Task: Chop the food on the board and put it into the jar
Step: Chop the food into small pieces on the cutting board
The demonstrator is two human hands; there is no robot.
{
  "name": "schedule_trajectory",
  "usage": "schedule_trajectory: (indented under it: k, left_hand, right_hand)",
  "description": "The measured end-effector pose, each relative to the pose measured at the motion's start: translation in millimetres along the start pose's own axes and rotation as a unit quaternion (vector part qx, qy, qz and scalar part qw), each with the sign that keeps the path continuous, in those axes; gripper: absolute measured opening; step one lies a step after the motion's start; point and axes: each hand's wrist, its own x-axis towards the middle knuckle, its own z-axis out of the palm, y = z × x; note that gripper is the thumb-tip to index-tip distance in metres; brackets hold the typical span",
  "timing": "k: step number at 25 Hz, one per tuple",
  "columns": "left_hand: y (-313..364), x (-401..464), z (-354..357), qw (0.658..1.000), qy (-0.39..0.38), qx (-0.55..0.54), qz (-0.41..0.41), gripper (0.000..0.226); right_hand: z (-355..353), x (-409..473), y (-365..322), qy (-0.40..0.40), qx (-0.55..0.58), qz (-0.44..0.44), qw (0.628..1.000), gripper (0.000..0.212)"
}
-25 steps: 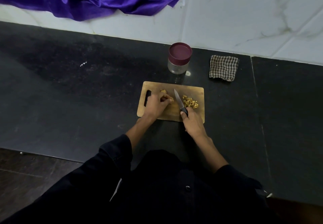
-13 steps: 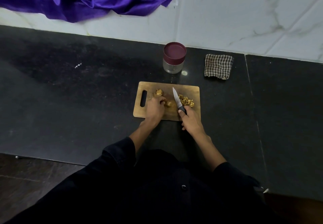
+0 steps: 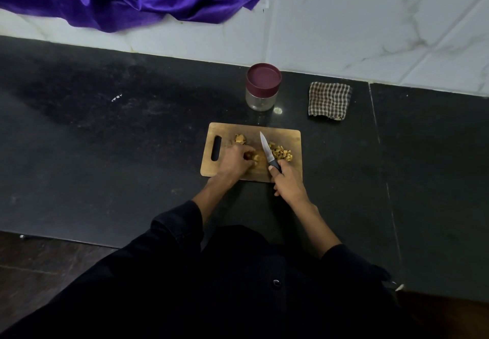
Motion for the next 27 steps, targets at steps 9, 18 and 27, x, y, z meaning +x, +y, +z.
schedule_trajectory:
  k: [9, 18, 27]
  left_hand:
    - [4, -2, -2, 1.000, 0.004, -0.022, 0.006, 0.025]
    - [-4, 1, -6, 0.998, 0.002, -0.067, -0.006, 0.025]
    - [-10, -3, -5, 0.992, 0.071, -0.091, -0.043, 0.027]
  right_hand:
    - [0, 1, 1, -0.005, 0.000, 0.002, 1.000, 0.023]
    - [1, 1, 2, -0.003, -0.001, -0.001, 1.000, 0.026]
    - [0, 1, 2, -0.001, 0.001, 0.000, 1.000, 0.027]
